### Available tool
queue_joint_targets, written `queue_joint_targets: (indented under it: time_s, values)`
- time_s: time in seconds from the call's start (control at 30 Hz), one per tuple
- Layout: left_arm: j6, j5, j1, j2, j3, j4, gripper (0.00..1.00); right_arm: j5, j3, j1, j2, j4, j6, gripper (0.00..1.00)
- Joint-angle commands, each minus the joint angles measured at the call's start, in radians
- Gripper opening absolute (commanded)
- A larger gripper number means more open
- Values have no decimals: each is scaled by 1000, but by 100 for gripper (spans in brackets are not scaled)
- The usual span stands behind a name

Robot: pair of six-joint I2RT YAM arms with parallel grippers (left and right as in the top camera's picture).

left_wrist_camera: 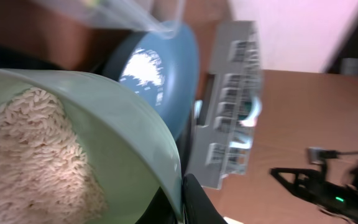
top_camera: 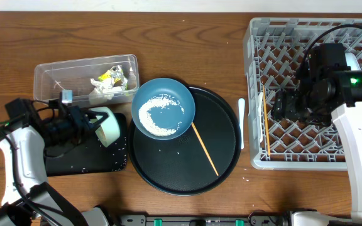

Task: Sort waste into correct bins and load items into the dishwasher rack
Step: 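Tilt the teal bowl with the left gripper to pour rice onto the small tray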

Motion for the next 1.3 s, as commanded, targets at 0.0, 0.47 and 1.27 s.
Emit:
queue_joint_targets:
  time_s: [0.0, 0.47, 1.27]
  values:
    - [95, 183, 34, -16, -9, -1, 6, 9, 1, -7, -12, 2, -8, 85]
    - [140, 295, 47, -16, -18, -1, 6, 13, 1, -7, -12, 2, -8, 85]
    - [117, 380, 111, -11, -36, 9, 6, 12, 1, -7, -12, 2, -8, 85]
